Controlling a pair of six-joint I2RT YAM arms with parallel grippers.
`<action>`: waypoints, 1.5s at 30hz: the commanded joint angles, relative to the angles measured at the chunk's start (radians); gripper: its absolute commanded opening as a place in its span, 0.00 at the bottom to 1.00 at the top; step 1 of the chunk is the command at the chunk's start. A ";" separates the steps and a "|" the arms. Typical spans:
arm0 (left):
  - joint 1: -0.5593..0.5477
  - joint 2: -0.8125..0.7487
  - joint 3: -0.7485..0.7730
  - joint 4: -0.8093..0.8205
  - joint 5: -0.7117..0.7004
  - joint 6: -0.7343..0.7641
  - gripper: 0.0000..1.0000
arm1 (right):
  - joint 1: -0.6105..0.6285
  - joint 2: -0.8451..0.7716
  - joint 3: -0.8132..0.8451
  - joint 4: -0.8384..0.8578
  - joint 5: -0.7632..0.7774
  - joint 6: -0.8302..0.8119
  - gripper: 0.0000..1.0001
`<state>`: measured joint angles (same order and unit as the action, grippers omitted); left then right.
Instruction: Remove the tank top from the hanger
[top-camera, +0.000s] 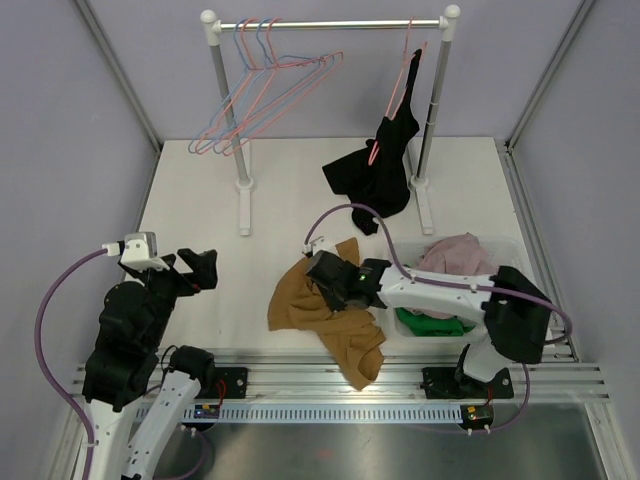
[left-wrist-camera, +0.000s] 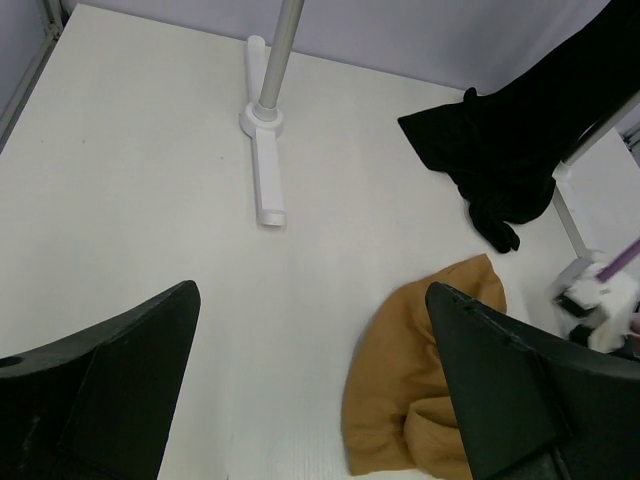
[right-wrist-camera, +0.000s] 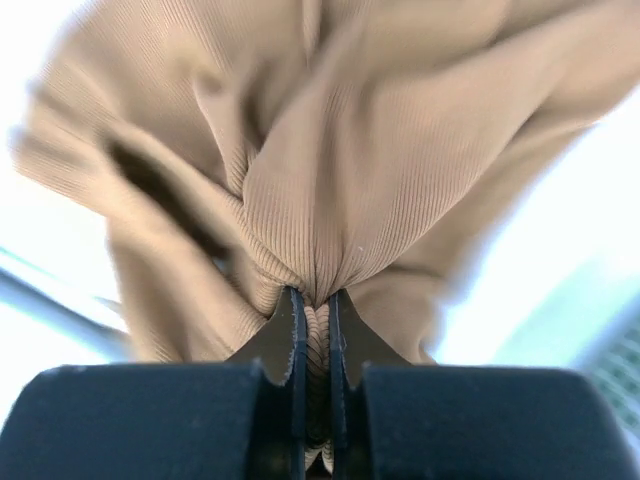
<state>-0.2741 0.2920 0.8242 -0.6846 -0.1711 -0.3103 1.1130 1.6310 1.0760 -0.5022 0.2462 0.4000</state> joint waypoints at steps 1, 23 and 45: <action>0.004 -0.013 -0.005 0.053 -0.028 0.017 0.99 | 0.008 -0.224 0.123 -0.047 0.157 0.010 0.00; 0.006 -0.017 -0.004 0.051 -0.047 0.016 0.99 | -0.010 -0.588 0.447 -0.854 0.870 0.322 0.00; 0.006 -0.034 -0.008 0.051 -0.044 0.016 0.99 | -0.680 -0.524 0.362 -0.628 0.659 0.013 0.00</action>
<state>-0.2733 0.2714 0.8238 -0.6819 -0.1959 -0.3099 0.4747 1.0760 1.4281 -1.1961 0.9077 0.4881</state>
